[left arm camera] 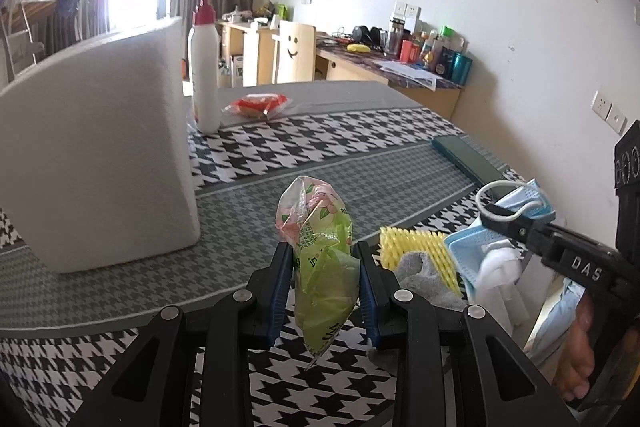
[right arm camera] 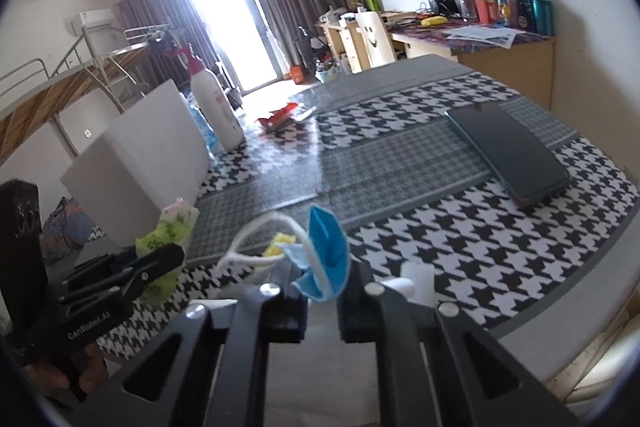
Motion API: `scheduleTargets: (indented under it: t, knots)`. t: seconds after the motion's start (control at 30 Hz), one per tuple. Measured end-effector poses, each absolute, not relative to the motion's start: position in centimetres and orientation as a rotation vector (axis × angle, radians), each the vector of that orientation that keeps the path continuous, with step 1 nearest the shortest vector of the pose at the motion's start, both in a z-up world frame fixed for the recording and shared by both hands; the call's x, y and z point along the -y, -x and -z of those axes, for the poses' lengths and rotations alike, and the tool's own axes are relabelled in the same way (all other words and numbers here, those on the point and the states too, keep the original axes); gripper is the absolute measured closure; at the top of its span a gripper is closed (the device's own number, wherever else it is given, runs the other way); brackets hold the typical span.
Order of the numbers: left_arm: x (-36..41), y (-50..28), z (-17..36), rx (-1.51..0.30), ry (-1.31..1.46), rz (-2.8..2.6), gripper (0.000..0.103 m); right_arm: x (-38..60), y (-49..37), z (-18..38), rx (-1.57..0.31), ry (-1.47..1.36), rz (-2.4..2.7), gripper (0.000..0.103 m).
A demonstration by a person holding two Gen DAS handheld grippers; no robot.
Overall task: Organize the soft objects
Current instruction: 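Grasp the blue face mask with the right tool and lift it, then carry the bag in the left tool while the right tool carries the mask toward the foam box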
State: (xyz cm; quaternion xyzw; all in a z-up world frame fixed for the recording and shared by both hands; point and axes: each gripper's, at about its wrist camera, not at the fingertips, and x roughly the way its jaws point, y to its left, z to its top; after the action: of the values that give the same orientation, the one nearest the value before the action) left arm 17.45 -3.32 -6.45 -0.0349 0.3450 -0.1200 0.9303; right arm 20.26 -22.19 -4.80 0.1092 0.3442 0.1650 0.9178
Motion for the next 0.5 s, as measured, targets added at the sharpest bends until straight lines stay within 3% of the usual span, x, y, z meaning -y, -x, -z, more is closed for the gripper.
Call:
scheduleTargets:
  t: [0.5]
  knots:
    - [1.4, -15.7, 2.5, -0.59, 0.042, 0.243, 0.07, 20.7, -20.1, -1.2, -0.538, -0.223, -0.382, 0.09]
